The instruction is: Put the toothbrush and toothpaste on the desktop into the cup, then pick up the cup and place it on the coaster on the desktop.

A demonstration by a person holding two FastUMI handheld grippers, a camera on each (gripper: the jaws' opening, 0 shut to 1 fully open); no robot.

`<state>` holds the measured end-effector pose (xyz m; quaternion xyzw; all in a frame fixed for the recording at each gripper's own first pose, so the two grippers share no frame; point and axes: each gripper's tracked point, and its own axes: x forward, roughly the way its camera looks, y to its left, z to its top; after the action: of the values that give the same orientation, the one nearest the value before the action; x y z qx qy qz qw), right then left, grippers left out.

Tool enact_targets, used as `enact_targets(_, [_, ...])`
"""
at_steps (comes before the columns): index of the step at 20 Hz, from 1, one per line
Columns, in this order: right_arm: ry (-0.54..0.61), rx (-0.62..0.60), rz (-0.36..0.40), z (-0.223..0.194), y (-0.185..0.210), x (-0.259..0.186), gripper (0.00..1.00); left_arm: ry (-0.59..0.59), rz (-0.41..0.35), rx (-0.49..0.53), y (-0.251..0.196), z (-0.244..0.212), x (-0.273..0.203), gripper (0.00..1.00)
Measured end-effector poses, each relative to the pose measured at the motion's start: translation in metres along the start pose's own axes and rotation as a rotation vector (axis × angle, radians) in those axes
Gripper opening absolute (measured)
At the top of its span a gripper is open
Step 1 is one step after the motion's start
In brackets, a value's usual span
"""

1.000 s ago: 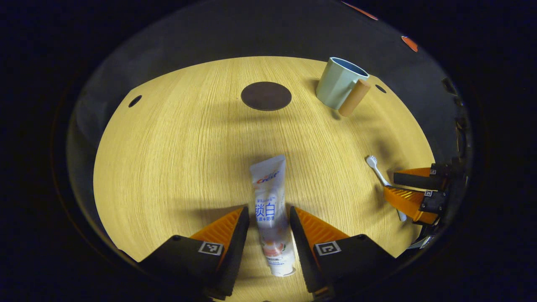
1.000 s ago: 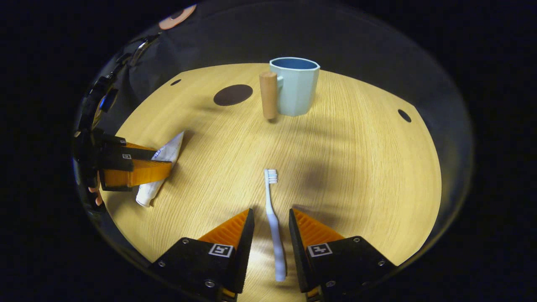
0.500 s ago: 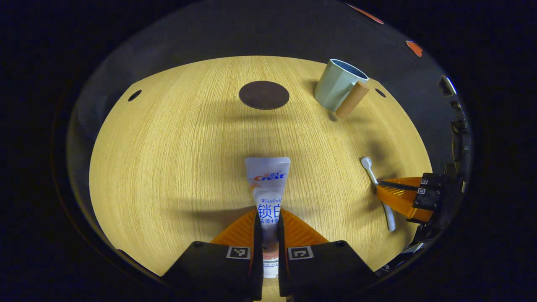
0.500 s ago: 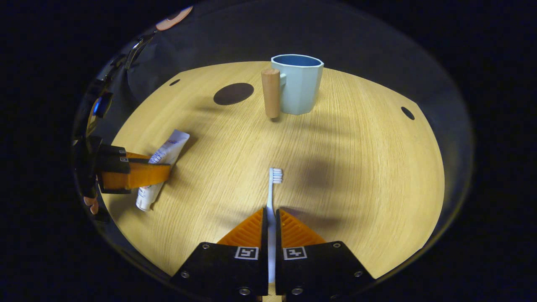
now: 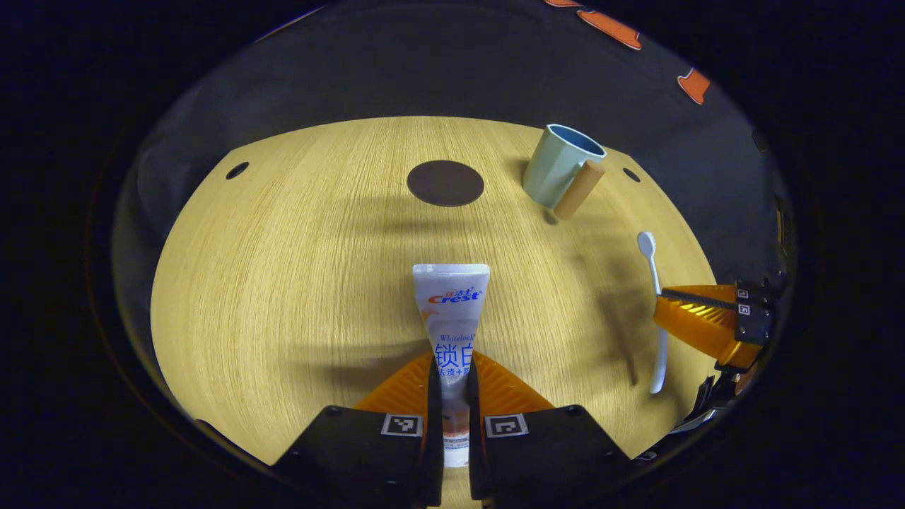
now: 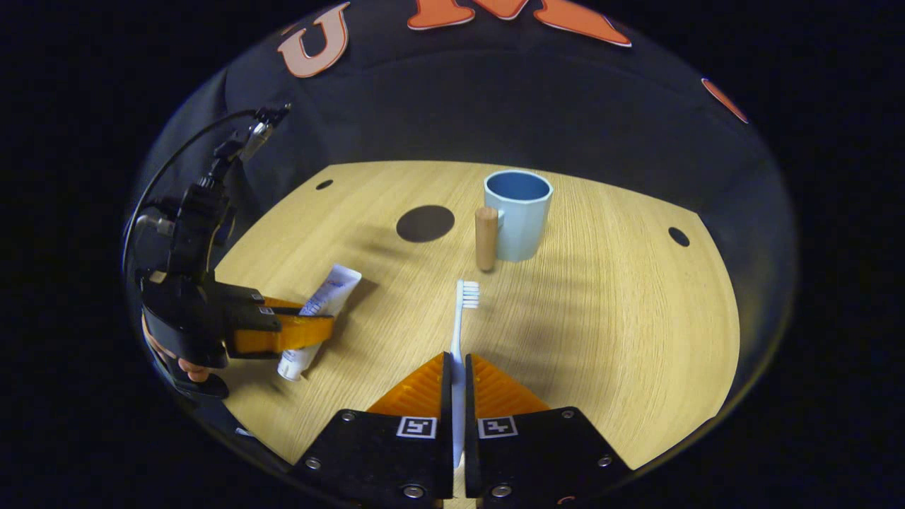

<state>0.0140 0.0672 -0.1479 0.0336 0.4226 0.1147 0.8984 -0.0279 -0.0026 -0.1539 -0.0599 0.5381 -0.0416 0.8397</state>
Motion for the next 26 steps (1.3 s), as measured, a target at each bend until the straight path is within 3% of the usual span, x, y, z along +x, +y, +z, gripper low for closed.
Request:
enact_targets(7, [-0.154, 0.094, 0.038, 0.039, -0.011, -0.003, 0.07, -0.124, -0.047, 0.008, -0.008, 0.022, -0.025, 0.18])
enact_targets(15, [-0.301, 0.192, 0.114, 0.08, -0.023, -0.005, 0.07, -0.213, -0.05, 0.016, -0.007, 0.035, -0.047, 0.18])
enact_targets(19, [-0.349, 0.244, 0.126, 0.095, -0.029, -0.002, 0.07, -0.271, -0.018, 0.002, -0.001, 0.044, -0.056, 0.18])
enact_targets(26, [-0.546, 0.342, 0.119, 0.151, -0.062, 0.007, 0.07, -0.331, 0.035, 0.004, 0.007, 0.052, -0.056, 0.18])
